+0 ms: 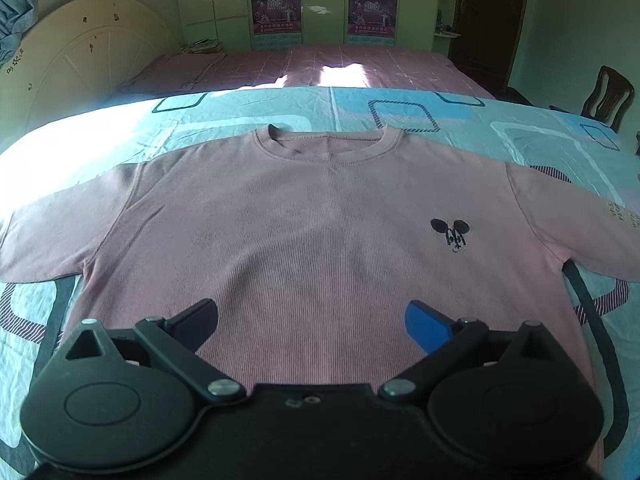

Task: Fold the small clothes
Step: 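Move the right tool to the sweatshirt cuff and close on it, then lift the cuff with the right tool and fold the sleeve across the body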

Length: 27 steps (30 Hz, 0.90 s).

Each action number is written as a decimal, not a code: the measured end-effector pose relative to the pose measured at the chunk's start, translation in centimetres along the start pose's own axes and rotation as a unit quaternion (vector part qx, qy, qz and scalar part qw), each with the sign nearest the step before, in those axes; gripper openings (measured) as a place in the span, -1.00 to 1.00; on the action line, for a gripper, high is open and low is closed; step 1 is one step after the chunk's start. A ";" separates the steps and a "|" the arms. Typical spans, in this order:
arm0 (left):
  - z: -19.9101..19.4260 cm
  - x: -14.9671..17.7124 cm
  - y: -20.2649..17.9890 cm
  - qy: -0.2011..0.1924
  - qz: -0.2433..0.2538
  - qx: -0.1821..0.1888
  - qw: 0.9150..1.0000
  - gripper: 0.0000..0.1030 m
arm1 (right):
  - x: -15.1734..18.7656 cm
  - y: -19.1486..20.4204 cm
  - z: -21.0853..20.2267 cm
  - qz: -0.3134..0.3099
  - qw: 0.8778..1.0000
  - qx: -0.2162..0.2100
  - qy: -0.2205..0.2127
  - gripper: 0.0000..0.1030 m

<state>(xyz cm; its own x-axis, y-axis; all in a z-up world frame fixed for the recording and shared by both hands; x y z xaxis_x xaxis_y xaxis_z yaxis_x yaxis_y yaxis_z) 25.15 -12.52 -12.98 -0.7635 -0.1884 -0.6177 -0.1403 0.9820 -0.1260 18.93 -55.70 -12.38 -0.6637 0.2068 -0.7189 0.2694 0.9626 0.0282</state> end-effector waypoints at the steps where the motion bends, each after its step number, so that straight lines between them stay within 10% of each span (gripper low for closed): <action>1: 0.5 -0.2 -0.3 0.000 0.005 0.000 1.000 0.89 | 0.0 -1.0 0.9 0.010 1.000 0.005 0.009 0.34; 11: 3.6 -1.9 -0.9 -0.003 0.018 -0.016 1.000 0.82 | -0.1 -9.0 6.9 0.099 0.992 0.064 0.046 0.29; 19: 5.4 -2.7 0.1 0.009 0.014 -0.024 1.000 0.68 | -1.2 -11.3 8.9 0.137 0.988 0.072 0.027 -0.82; 27: 5.1 -3.2 1.3 0.010 0.008 -0.025 1.000 0.59 | -4.5 -7.0 7.1 0.081 0.995 0.043 -0.034 -0.88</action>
Point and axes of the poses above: each gripper's, at about its wrist camera, not at the fingertips, and z roughly the way its jaws point, y to its left, x to its underside, the point moved 6 cm from there along z, roughly the way its jaws point, and after that the axes turned 15 degrees about -z, right-handed, at the moved point
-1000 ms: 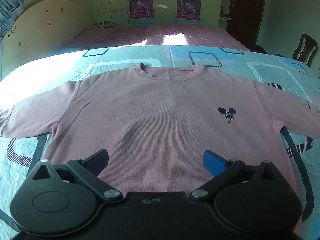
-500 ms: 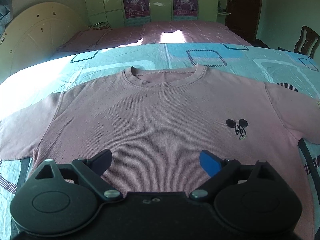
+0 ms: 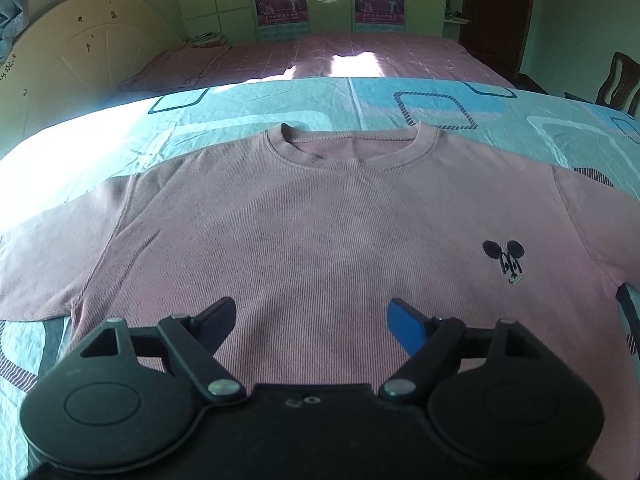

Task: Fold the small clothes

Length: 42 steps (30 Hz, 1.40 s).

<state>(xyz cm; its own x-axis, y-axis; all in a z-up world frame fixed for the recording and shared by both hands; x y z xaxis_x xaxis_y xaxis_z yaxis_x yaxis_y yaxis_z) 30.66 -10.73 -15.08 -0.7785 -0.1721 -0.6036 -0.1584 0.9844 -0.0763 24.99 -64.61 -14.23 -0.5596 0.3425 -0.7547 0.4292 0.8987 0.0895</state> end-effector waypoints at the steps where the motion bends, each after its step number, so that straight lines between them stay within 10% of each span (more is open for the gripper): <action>1: -0.2 -0.2 0.2 -0.003 -0.002 0.000 1.000 0.59 | -0.6 1.6 -0.3 -0.016 1.000 -0.013 -0.010 -0.88; 10: -1.5 -1.5 4.2 -0.026 -0.022 -0.006 0.999 0.59 | -1.4 20.2 -4.6 -0.145 0.973 -0.175 -0.050 -0.88; 22: -0.2 -2.7 8.6 -0.020 -0.028 0.015 0.999 0.59 | 9.7 39.1 -4.6 -0.238 0.923 -0.299 0.045 -0.86; 27: 0.6 -2.6 7.9 -0.003 -0.017 0.051 0.999 0.60 | 10.1 38.6 -5.9 -0.211 0.927 -0.307 0.049 0.10; 42: 3.2 -0.2 -4.3 0.071 0.029 0.201 0.977 0.56 | 9.1 25.4 -7.5 -0.169 0.973 -0.153 0.039 0.10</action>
Point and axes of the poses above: each gripper's, at about its wrist camera, not at the fingertips, and z roughly the way its jaws point, y to its left, x to its underside, the point moved 6 cm from there along z, roughly the way its jaws point, and after that the axes turned 15 degrees about -z, right-handed, at the moved point
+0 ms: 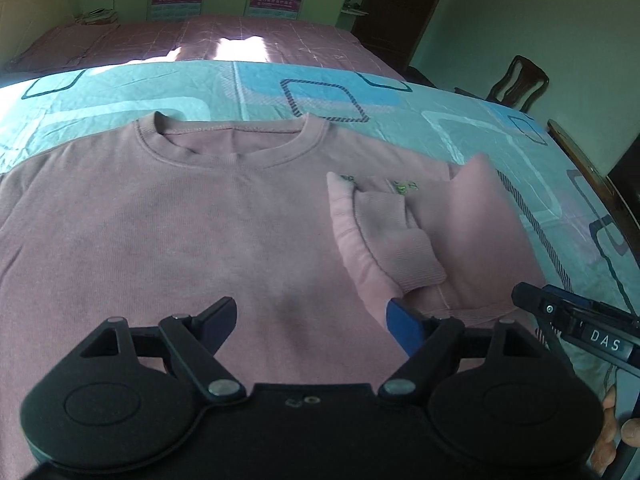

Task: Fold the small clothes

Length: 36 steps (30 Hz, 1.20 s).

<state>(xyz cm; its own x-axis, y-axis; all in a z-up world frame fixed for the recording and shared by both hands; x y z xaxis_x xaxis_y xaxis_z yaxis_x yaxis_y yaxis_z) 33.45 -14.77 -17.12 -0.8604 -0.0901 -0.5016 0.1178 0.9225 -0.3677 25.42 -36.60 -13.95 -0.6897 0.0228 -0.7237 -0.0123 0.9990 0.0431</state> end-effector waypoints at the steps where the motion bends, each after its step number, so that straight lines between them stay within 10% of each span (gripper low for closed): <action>1: 0.2 0.4 -1.0 -0.004 0.018 0.002 1.000 0.55 | 0.3 -0.6 -0.3 0.005 1.000 0.004 0.002 0.10; 6: 2.8 2.1 -4.4 -0.006 0.107 -0.014 0.994 0.31 | 2.0 -2.9 -1.3 0.025 0.999 0.019 0.011 0.10; 13: 5.2 0.8 -3.7 -0.029 0.072 -0.023 0.997 -0.05 | 3.5 -5.1 -1.4 0.035 0.998 0.042 0.026 0.10; 15: 5.0 -0.1 -3.7 -0.048 0.059 -0.011 0.997 -0.54 | 3.9 -5.4 -1.0 0.036 0.998 0.046 0.033 0.10; 18: 4.4 -1.6 -3.2 -0.067 0.027 0.002 0.997 -0.76 | 3.9 -5.1 -0.1 0.034 0.998 0.041 0.037 0.10; 29: -3.2 -6.4 1.7 -0.186 -0.050 0.024 0.981 -0.81 | 1.3 -3.7 4.4 0.040 0.998 0.034 0.026 0.09; 30: -3.5 -6.4 2.6 -0.190 -0.051 0.013 0.980 -0.81 | 1.1 -3.5 4.6 0.038 0.998 0.034 0.025 0.02; 32: -3.3 -6.2 4.4 -0.183 -0.061 -0.004 0.981 -0.81 | 0.9 -3.1 5.1 0.033 0.999 0.024 0.028 -0.73; 36: -1.9 -4.9 7.4 -0.159 -0.087 -0.035 0.983 -0.85 | 1.1 -3.2 5.2 0.022 0.999 0.039 0.030 -0.80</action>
Point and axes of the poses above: each gripper's, at about its wrist camera, not at the fingertips, and z roughly the way its jaws point, y to its left, x to its underside, the point moved 6 cm from there along z, roughly the way its jaws point, and after that the axes turned 15 degrees about -z, right-handed, at the moved point
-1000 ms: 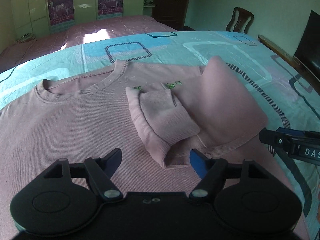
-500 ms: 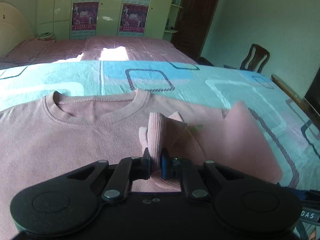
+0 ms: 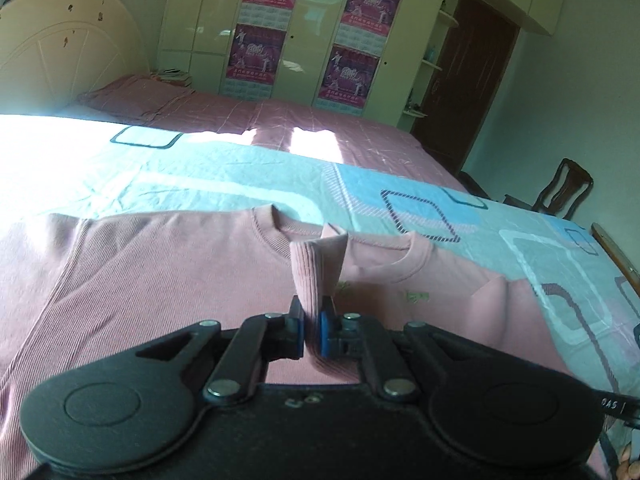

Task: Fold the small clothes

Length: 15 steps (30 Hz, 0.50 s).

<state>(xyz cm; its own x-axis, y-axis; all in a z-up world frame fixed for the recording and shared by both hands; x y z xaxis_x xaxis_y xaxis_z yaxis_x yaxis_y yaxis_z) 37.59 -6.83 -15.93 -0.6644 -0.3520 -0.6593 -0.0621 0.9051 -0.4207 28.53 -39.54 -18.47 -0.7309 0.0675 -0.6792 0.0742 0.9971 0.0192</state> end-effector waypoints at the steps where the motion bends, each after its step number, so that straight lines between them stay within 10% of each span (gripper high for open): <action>1: 0.2 0.3 0.4 0.006 -0.003 -0.004 1.000 -0.85 | 0.0 -0.4 -0.2 0.009 1.000 0.004 -0.002 -0.81; 7: 1.1 0.9 1.5 0.039 -0.039 -0.012 0.998 -0.73 | 0.5 -0.3 -0.9 0.000 1.000 -0.015 0.014 -0.80; 11: 0.9 0.5 2.4 0.038 -0.070 -0.007 0.997 0.40 | 1.0 -0.6 -2.8 0.003 0.999 -0.031 0.009 -0.79; 15: 2.3 -0.6 2.2 0.036 -0.067 0.002 0.997 0.40 | 0.6 -0.9 -4.9 0.011 0.999 -0.039 -0.009 -0.77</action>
<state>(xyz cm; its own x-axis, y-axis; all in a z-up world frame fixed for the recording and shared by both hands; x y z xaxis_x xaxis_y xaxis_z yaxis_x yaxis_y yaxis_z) 39.52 -5.14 -17.89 -0.7029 -0.4506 -0.5504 -0.1511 0.8507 -0.5035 24.76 -40.17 -15.31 -0.7174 0.0901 -0.6908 0.0372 0.9951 0.0911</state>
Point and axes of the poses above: each gripper's, at about its wrist camera, not at the fingertips, and z roughly the way its jaws point, y to its left, x to its underside, the point moved 6 cm from there along z, roughly the way its jaws point, and after that the axes turned 15 degrees about -z, right-handed, at the moved point
